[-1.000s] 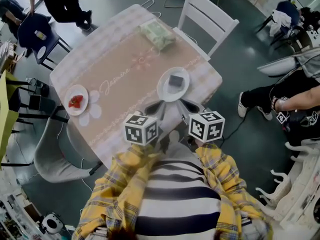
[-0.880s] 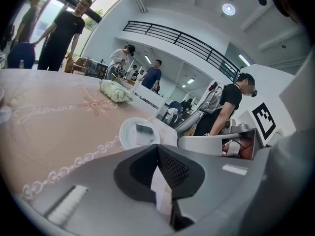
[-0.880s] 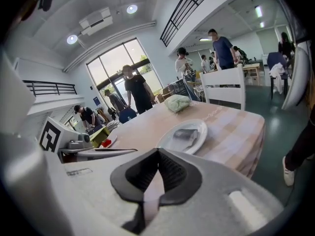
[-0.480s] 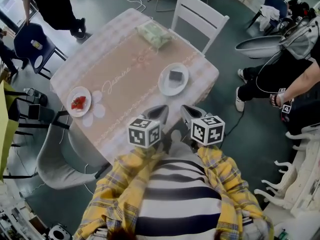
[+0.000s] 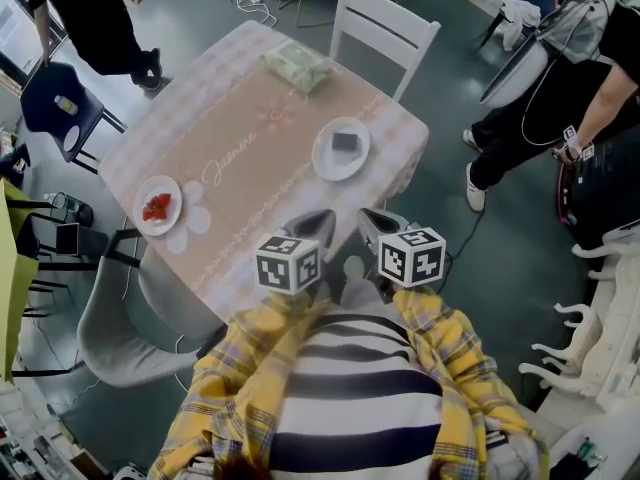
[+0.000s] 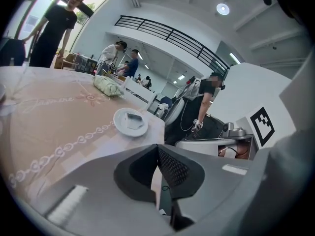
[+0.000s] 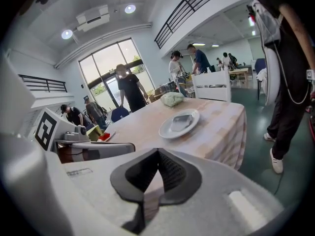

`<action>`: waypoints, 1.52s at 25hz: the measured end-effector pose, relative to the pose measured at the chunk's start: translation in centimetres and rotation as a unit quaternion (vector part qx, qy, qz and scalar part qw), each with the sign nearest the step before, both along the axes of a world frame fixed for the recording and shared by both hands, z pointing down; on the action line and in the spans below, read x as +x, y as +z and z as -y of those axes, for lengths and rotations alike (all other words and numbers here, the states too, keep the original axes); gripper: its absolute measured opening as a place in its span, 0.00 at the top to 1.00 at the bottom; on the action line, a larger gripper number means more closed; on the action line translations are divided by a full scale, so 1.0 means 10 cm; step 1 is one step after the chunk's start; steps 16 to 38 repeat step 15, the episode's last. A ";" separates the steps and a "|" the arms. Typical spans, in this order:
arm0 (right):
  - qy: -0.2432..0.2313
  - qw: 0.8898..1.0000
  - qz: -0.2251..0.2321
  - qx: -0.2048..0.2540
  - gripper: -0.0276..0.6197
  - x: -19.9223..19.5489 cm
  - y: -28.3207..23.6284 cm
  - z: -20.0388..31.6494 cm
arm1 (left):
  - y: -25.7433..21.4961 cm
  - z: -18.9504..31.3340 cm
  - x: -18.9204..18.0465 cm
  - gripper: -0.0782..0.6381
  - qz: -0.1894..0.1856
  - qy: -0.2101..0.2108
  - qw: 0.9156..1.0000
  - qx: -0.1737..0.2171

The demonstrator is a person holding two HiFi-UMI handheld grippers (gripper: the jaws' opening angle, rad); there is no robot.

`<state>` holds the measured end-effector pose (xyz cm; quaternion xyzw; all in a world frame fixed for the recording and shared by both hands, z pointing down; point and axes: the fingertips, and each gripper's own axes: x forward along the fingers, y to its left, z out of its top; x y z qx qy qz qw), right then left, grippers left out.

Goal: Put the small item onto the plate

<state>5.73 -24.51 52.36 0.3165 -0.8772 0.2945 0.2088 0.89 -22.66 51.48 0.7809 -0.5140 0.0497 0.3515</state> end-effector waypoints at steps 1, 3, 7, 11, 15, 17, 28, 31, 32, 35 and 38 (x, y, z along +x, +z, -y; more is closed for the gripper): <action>0.001 1.000 0.001 0.001 0.96 0.00 -0.01 -0.01 | -0.01 -0.01 0.01 0.89 0.001 0.002 1.000 0.001; 0.001 1.000 0.003 0.004 0.96 0.00 -0.04 -0.03 | -0.02 -0.02 0.03 0.89 0.001 0.006 1.000 0.004; 0.000 1.000 0.004 0.007 0.96 -0.01 -0.05 -0.05 | -0.03 -0.04 0.04 0.89 0.002 0.008 1.000 0.006; 0.001 1.000 0.003 0.007 0.96 0.00 -0.05 -0.06 | -0.04 -0.05 0.04 0.89 0.002 0.008 1.000 0.008; 0.003 1.000 0.003 0.006 0.96 0.01 -0.07 -0.10 | -0.07 -0.09 0.05 0.89 0.001 0.007 1.000 0.007; 0.003 1.000 0.003 0.006 0.96 0.01 -0.07 -0.10 | -0.07 -0.09 0.05 0.89 0.001 0.007 1.000 0.007; 0.003 1.000 0.003 0.006 0.96 0.01 -0.07 -0.10 | -0.07 -0.09 0.05 0.89 0.001 0.007 1.000 0.007; 0.003 1.000 0.003 0.006 0.96 0.01 -0.07 -0.10 | -0.07 -0.09 0.05 0.89 0.001 0.007 1.000 0.007; 0.003 1.000 0.003 0.006 0.96 0.01 -0.07 -0.10 | -0.07 -0.09 0.05 0.89 0.001 0.007 1.000 0.007; 0.003 1.000 0.003 0.006 0.96 0.01 -0.07 -0.10 | -0.07 -0.09 0.05 0.89 0.001 0.007 1.000 0.007; 0.003 1.000 0.003 0.006 0.96 0.01 -0.07 -0.10 | -0.07 -0.09 0.05 0.89 0.001 0.007 1.000 0.007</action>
